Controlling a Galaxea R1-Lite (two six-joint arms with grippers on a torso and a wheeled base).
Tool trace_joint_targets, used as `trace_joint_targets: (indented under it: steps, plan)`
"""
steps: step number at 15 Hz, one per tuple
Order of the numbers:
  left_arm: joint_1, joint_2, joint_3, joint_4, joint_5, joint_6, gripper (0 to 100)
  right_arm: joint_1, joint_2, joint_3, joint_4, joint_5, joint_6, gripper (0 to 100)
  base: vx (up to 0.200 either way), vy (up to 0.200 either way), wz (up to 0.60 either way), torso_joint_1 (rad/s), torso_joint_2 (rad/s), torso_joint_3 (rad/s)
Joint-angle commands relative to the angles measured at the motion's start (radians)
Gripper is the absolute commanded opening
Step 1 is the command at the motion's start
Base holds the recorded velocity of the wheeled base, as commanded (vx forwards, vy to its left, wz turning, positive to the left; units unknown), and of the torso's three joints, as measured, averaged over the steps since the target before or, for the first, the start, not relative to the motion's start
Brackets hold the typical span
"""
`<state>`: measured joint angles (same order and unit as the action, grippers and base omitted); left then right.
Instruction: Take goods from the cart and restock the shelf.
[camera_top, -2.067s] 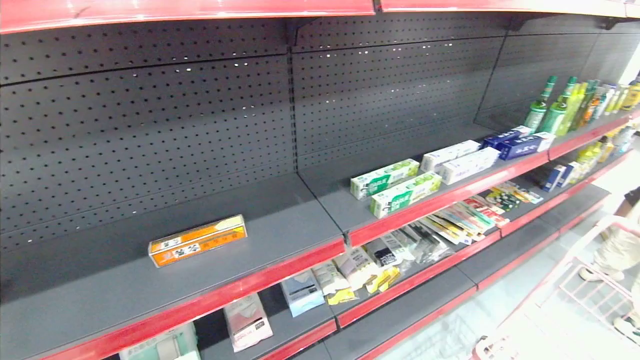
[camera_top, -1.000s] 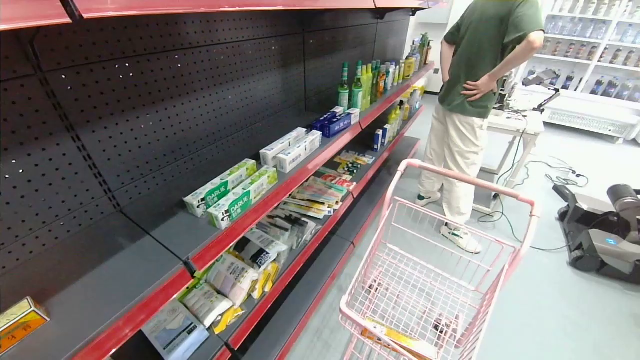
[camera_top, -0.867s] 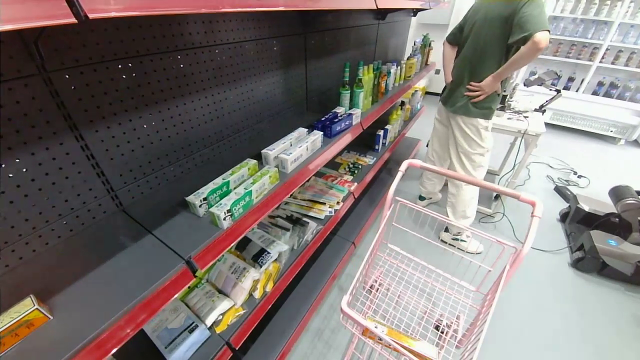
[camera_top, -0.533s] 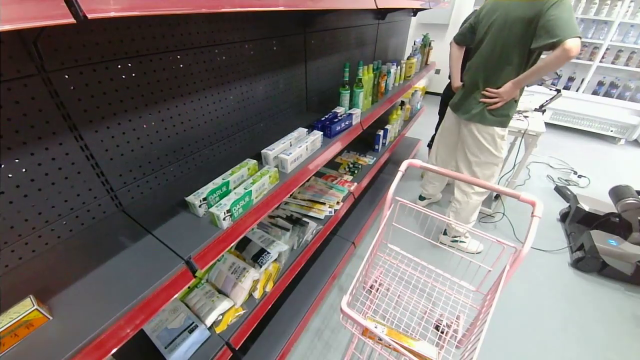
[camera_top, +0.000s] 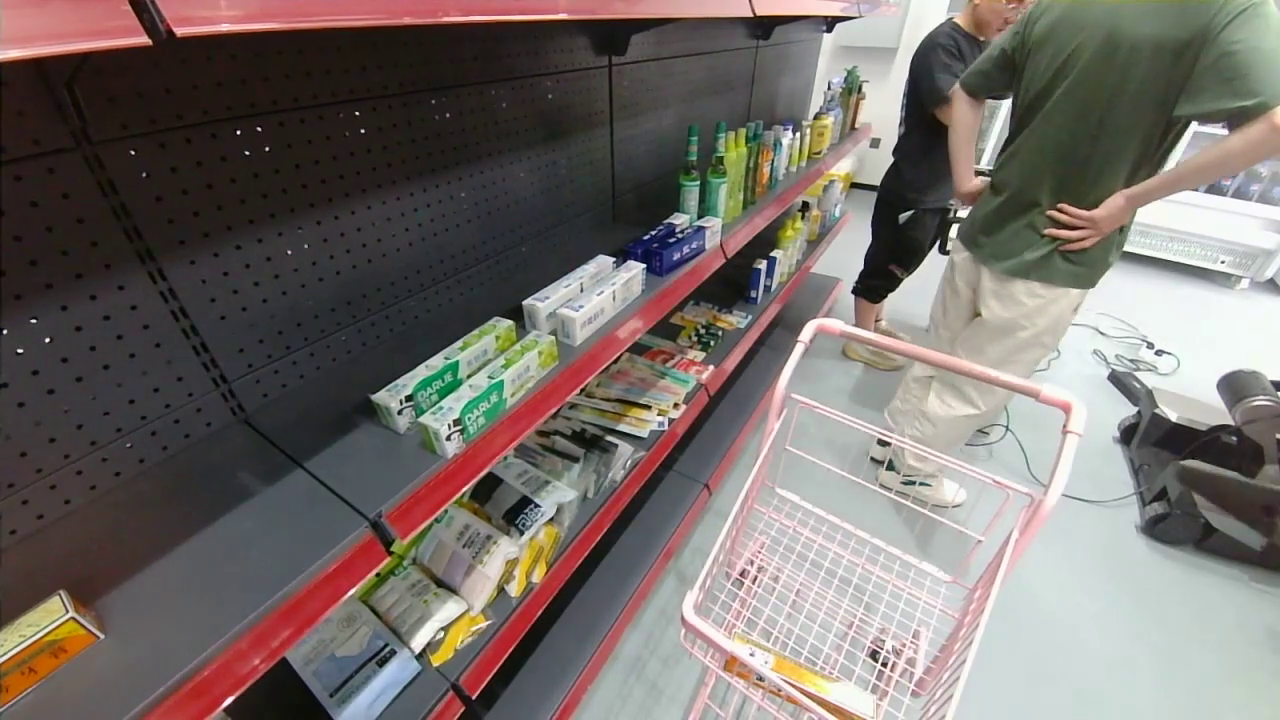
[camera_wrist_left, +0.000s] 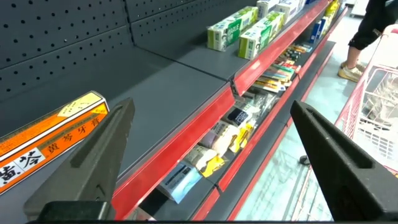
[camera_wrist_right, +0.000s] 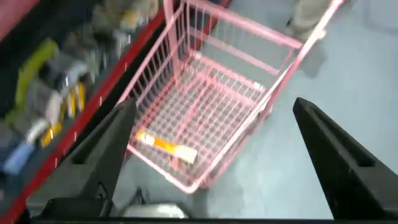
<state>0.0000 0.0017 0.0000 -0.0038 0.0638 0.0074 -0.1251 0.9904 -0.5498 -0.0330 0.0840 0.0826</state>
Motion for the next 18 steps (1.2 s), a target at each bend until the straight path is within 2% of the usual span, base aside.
trace_joint_targets:
  steps: [1,3,5,12,18]
  plan:
    - [0.000,0.001,0.000,-0.001,0.001,0.000,100,-0.050,0.557,-0.105,-0.021,0.197,-0.208,100,0.000,0.000,0.00,0.000,0.00,0.000]
    - [0.000,0.001,0.000,-0.001,0.001,0.000,100,-0.037,0.761,-0.136,-0.021,0.230,-0.446,100,0.000,0.000,0.00,0.000,0.00,0.000]
    - [0.000,0.001,0.000,-0.001,0.001,0.000,100,-0.027,0.864,-0.168,-0.021,0.232,-0.586,100,0.000,0.000,0.00,0.000,0.00,0.000]
    - [0.000,0.001,0.000,-0.001,-0.001,0.000,100,0.114,0.981,-0.202,-0.013,0.227,-0.601,100,0.000,0.000,0.00,0.000,0.00,0.000]
    - [0.000,0.001,0.000,-0.001,0.001,0.000,100,0.176,1.025,-0.197,-0.013,0.229,-0.606,100,0.000,0.000,0.00,0.000,0.00,0.000]
